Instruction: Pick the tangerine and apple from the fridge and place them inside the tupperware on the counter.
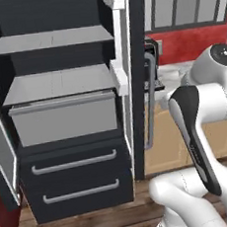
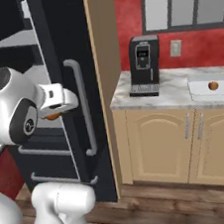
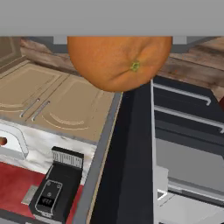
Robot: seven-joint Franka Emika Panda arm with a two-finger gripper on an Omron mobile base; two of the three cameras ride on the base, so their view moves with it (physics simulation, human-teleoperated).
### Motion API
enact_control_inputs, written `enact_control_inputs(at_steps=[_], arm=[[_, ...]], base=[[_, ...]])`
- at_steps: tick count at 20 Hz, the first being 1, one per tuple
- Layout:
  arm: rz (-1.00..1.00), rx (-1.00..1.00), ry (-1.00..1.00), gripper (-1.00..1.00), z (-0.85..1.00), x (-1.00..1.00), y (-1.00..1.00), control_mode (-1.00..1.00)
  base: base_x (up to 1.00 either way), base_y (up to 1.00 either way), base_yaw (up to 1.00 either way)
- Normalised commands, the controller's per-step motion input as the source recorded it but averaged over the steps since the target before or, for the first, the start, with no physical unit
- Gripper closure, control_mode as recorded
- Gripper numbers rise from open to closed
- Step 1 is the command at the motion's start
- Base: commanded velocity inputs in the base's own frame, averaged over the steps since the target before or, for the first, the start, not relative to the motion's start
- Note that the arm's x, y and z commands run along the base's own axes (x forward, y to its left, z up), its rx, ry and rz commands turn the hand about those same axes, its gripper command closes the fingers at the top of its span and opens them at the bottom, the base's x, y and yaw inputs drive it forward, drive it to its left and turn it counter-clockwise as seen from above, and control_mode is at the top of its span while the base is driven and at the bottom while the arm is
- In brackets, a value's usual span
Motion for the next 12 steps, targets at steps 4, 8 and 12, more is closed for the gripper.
enact_control_inputs(at_steps=[4,8,12], arm=[[0.0,0.0,0.0,1.0,0.0,0.0,0.0,1.0],[0.0,0.0,0.0,1.0,0.0,0.0,0.0,1.0],[0.0,0.0,0.0,1.0,0.0,0.0,0.0,1.0]], base=[[0.0,-1.0,0.0],[0.17,-1.0,0.0],[0.79,-0.98,0.0]])
